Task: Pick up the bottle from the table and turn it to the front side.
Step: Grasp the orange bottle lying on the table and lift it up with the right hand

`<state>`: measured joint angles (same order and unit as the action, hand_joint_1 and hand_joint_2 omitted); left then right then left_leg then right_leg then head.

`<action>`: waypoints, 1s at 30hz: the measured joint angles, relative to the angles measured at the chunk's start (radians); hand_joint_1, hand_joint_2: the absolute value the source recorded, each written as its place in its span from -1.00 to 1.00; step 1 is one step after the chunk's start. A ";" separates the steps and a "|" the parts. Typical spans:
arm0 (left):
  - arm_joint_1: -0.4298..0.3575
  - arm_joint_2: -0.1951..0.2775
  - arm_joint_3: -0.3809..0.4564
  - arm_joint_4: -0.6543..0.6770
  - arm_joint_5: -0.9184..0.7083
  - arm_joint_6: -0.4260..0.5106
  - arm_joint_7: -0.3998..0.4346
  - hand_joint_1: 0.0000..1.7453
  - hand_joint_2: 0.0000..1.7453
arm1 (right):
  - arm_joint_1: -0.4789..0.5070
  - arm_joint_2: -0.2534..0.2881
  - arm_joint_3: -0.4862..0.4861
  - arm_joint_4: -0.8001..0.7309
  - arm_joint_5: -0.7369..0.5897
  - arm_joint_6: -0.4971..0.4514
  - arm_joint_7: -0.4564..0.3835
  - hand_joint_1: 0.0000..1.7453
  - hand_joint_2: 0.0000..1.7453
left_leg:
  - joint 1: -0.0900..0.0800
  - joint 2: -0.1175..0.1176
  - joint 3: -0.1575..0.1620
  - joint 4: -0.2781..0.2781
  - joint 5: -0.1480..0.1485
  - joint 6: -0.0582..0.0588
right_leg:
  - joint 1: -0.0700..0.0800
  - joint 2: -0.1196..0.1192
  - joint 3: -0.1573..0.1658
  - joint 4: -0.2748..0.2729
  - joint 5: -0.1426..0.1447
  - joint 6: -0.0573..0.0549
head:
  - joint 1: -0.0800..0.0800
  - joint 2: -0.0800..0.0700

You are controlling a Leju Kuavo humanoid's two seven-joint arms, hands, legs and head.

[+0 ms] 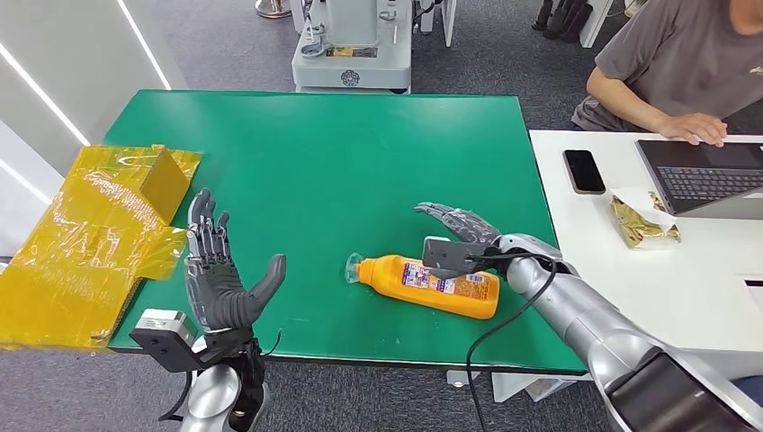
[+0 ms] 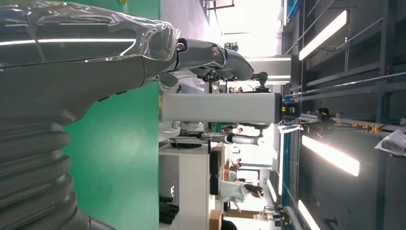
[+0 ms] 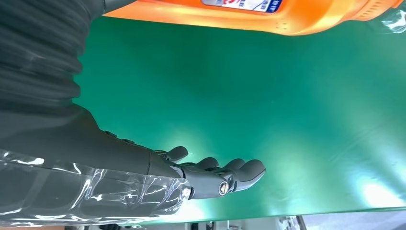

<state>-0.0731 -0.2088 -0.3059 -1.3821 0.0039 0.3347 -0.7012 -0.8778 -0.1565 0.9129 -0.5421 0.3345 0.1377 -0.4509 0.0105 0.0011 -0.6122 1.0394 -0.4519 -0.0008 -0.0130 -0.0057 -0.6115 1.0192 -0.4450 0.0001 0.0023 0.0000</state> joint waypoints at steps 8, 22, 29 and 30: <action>0.000 0.000 0.000 0.001 0.000 0.000 0.000 -1.00 1.00 | 0.003 0.002 -0.003 -0.007 0.004 0.053 0.003 -1.00 1.00 | 0.000 0.000 0.000 0.000 0.000 0.000 | 0.000 0.000 0.000 0.000 0.000 0.000 | 0.000 0.000; 0.000 0.000 -0.003 0.001 -0.015 -0.021 0.017 -1.00 1.00 | 0.102 -0.131 0.002 -0.241 -0.066 0.254 0.096 -1.00 1.00 | 0.000 0.000 0.000 0.000 0.000 0.000 | 0.000 0.000 0.000 -0.001 0.000 0.000 | 0.000 0.000; 0.003 0.000 -0.010 0.000 -0.012 -0.021 0.017 -1.00 1.00 | 0.120 -0.229 0.011 -0.333 -0.140 0.321 0.113 -1.00 1.00 | 0.000 0.000 0.000 0.000 0.000 0.000 | 0.000 0.000 0.000 -0.001 0.000 0.000 | 0.000 0.000; 0.004 0.000 -0.010 0.000 -0.012 -0.021 0.017 -1.00 1.00 | 0.119 -0.242 0.012 -0.344 -0.145 0.329 0.113 -1.00 1.00 | 0.000 0.000 0.000 0.000 0.000 0.000 | 0.000 0.000 0.000 -0.001 0.000 0.000 | 0.000 0.000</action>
<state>-0.0687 -0.2090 -0.3159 -1.3817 -0.0076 0.3140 -0.6843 -0.7587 -0.3989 0.9251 -0.8860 0.1897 0.4664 -0.3374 0.0101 0.0010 -0.6122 1.0397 -0.4521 -0.0007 -0.0133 -0.0059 -0.6113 1.0185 -0.4449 0.0002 0.0024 0.0000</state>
